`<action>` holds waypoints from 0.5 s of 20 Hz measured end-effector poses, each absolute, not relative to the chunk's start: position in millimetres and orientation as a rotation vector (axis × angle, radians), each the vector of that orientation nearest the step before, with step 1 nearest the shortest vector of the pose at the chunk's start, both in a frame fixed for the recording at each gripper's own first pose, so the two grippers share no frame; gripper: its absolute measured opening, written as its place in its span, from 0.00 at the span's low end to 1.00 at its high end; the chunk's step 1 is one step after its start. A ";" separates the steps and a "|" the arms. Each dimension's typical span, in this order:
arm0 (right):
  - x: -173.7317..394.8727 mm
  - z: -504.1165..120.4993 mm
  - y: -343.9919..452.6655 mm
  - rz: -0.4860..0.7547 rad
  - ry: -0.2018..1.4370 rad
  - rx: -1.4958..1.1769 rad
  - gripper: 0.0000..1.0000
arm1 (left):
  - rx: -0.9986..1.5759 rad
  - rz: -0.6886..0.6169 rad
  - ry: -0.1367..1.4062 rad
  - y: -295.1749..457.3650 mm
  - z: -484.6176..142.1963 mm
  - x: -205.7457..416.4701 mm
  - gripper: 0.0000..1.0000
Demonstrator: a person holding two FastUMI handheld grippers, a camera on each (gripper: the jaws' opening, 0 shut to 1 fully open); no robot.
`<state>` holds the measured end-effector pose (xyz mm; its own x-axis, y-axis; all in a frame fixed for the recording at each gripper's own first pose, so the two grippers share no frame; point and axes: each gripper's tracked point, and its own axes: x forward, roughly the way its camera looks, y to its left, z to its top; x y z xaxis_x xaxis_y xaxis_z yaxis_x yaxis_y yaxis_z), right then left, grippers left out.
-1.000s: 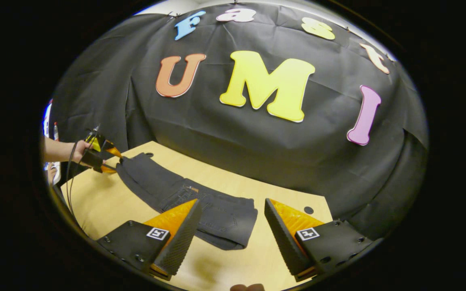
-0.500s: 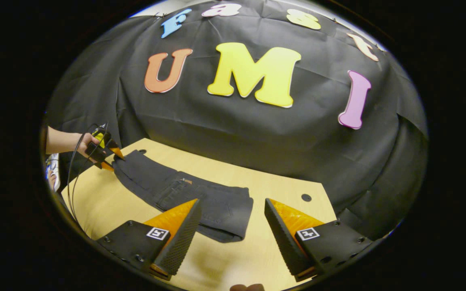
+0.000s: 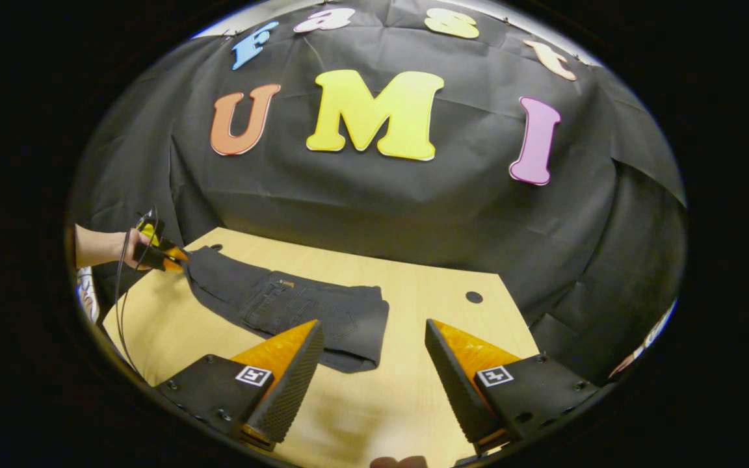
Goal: Grasp the waist and the cuffs of the jeans and fold them to make the two legs overlap; first hold the waist and fold one-third of the jeans toward the cuffs, then hold the cuffs and fold the remaining one-third in the same direction to finish folding.
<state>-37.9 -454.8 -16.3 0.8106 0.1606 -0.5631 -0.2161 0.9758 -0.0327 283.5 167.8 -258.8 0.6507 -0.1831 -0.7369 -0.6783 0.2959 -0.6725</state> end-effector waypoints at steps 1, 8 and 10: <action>-41.3 -12.7 -457.3 0.201 0.586 -0.096 0.99 | -1.227 0.348 0.812 161.2 -245.6 286.4 0.08; -69.9 16.9 -483.3 0.161 0.518 -0.075 0.98 | -0.781 -0.039 0.585 61.8 -98.6 289.9 0.06; -79.6 23.0 -496.4 0.138 0.502 -0.059 0.98 | -0.662 -0.159 0.529 8.6 -59.9 281.6 0.06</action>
